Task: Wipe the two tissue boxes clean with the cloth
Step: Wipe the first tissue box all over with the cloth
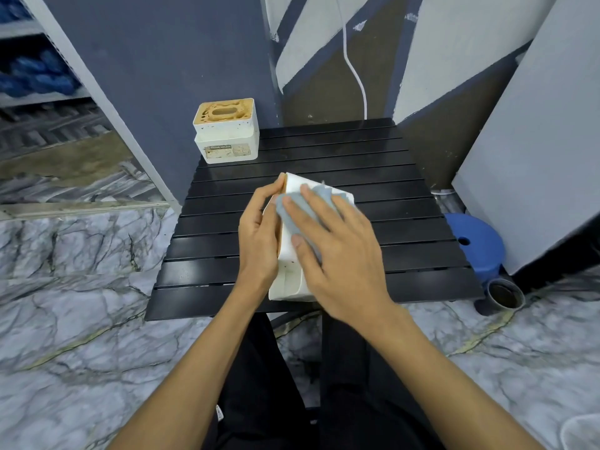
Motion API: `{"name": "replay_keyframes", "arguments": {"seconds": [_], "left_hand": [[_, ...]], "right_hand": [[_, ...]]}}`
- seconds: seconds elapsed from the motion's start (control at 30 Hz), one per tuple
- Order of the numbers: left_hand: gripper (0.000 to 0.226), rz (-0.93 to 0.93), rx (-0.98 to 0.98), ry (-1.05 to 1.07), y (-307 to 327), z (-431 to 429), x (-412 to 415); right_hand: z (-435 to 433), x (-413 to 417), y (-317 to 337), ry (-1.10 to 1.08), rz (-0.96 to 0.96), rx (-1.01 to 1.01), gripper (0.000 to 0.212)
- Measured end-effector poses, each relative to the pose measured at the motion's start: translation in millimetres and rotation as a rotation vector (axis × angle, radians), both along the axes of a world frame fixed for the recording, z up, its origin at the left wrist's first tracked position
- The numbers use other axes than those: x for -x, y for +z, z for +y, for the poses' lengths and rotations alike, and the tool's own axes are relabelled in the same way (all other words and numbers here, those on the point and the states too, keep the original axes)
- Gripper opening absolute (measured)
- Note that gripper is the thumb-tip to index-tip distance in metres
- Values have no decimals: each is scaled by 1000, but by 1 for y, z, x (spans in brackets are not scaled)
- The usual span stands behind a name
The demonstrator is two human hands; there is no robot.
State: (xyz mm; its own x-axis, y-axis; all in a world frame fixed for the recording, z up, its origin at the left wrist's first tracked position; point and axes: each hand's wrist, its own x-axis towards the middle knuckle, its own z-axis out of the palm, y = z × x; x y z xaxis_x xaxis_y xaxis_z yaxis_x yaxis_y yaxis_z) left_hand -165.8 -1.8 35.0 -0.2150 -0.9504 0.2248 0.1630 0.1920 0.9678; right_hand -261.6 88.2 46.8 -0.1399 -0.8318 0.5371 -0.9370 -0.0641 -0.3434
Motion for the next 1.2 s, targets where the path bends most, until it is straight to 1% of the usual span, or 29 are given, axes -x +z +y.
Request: {"name": "replay_keyframes", "arguments": {"seconds": [0.1, 0.17, 0.27, 0.37, 0.57, 0.67, 0.73, 0.93, 1.03, 1.1, 1.2], "left_hand": [[26, 5, -6, -31, 2, 2, 3], [27, -1, -8, -27, 3, 2, 4], [27, -11, -16, -36, 3, 2, 4], [25, -31, -34, -17, 3, 1, 4], [26, -13, -24, -27, 5, 7, 3], [27, -21, 6, -51, 6, 10, -5], [27, -29, -18, -64, 7, 12, -13], [16, -117, -229, -73, 20, 9, -31], [13, -62, -288, -19, 21, 14, -28], [13, -10, -272, 44, 20, 19, -27], [14, 8, -188, 94, 19, 25, -25]], "right_hand": [[-3, 6, -2, -83, -77, 1, 47], [10, -2, -7, -91, -96, 18, 46], [33, -19, -15, -15, -44, 68, 46], [30, -17, -14, 27, -24, 86, 45], [7, 3, -7, -130, -171, 5, 47], [15, -1, -11, -131, -124, 16, 47], [25, -12, -14, -111, -68, 8, 48], [40, -41, -24, -99, 16, 26, 50], [40, -44, -26, -89, 40, 41, 49], [39, -44, -26, -67, 49, 47, 49], [30, -41, -21, -54, 54, 70, 48]]}}
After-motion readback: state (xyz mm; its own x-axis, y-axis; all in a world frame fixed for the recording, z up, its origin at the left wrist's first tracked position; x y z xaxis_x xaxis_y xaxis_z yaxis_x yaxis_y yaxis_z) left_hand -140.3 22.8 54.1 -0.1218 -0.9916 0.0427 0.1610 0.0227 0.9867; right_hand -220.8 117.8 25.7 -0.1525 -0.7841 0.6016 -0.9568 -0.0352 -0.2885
